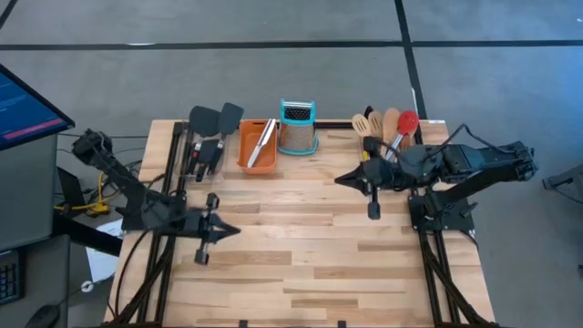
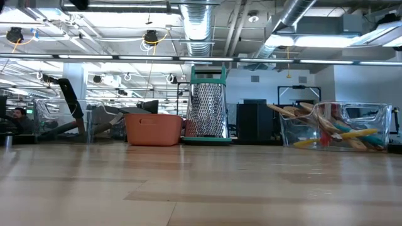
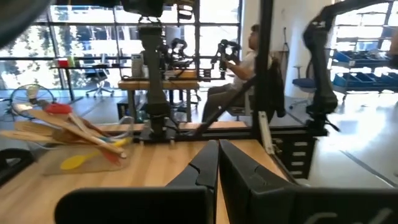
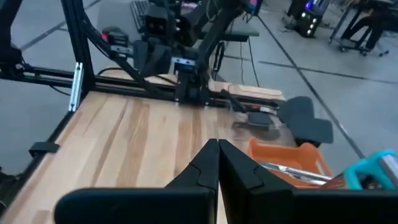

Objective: Pick & Place Kitchen Items
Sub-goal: Return to Home Position

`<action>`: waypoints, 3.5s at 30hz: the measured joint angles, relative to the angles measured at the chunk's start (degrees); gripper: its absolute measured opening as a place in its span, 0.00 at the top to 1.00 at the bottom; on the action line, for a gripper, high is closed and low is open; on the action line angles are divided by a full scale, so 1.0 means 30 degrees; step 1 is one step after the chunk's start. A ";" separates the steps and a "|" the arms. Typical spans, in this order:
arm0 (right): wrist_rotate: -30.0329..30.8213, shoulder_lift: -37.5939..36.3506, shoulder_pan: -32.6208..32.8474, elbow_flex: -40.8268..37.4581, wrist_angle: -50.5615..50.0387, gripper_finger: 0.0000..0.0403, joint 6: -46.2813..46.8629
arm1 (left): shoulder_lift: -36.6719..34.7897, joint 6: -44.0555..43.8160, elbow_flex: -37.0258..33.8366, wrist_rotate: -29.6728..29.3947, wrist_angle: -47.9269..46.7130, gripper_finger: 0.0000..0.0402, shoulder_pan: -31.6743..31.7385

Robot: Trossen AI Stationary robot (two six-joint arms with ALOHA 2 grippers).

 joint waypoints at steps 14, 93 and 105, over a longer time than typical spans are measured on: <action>-0.1718 -0.2268 -0.2947 -0.0007 -0.2085 1.00 -0.0774 | -0.0397 0.0124 0.0015 0.8231 0.0696 1.00 0.9261; -0.2221 -2.1656 -0.6155 -1.2150 0.2236 1.00 0.1106 | -1.6670 -0.0339 0.1683 1.4943 -1.6401 1.00 1.9118; -0.2705 -2.1700 -0.6141 -1.9321 0.7983 1.00 0.1345 | -1.6706 -0.0335 0.1181 1.5260 -1.6444 1.00 1.9110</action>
